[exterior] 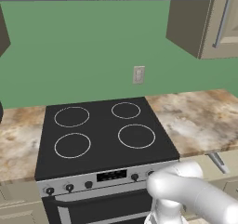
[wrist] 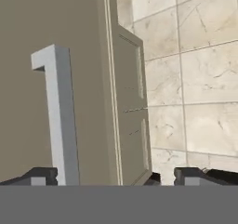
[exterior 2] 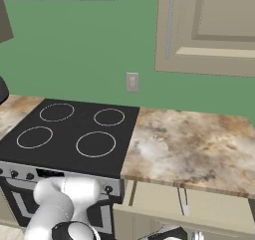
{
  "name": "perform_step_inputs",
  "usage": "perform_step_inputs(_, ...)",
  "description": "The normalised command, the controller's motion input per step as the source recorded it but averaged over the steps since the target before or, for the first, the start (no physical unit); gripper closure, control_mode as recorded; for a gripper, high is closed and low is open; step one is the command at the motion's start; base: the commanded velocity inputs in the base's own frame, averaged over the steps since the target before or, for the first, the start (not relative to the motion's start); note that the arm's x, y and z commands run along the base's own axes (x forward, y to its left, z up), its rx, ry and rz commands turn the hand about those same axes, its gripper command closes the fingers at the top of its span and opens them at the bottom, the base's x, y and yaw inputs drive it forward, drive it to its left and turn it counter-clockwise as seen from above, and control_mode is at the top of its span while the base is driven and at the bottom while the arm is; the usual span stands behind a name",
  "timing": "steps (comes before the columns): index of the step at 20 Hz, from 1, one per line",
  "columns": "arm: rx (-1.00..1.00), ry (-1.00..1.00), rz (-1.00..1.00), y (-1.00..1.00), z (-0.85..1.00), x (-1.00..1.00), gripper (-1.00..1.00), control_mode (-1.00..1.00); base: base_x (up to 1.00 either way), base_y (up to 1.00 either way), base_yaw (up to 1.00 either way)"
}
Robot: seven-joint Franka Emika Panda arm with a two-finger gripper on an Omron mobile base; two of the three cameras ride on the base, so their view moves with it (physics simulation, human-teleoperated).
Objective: Take the tongs from the drawer on the right and place them on the dining counter next to the tray containing the kebab skewer.
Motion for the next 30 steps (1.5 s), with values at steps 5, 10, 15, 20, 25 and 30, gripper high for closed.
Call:
perform_step_inputs(5, 0.07, 0.09, -0.03, 0.02, 0.93, -0.98, -1.0, -1.0, 0.0, 0.0, 0.0)
perform_step_inputs(10, 0.0, 0.07, 0.0, 0.31, 1.0, -0.86, -1.0, -1.0, 0.0, 0.0, 0.0)
perform_step_inputs(15, 0.0, 0.05, 0.0, 0.66, 1.0, -0.58, -1.0, -1.0, 0.0, 0.0, 0.0)
perform_step_inputs(20, -0.04, -0.05, 0.0, 0.95, 1.0, -0.11, -1.0, -1.0, 0.0, 0.0, 0.0)
perform_step_inputs(25, -0.02, -0.1, 0.0, 0.85, 1.0, -0.04, -1.0, -1.0, 0.0, 0.0, 0.0)
perform_step_inputs(30, -0.06, -0.06, 0.0, 0.87, 1.0, -0.02, -1.0, -1.0, 0.0, 0.0, 0.0)
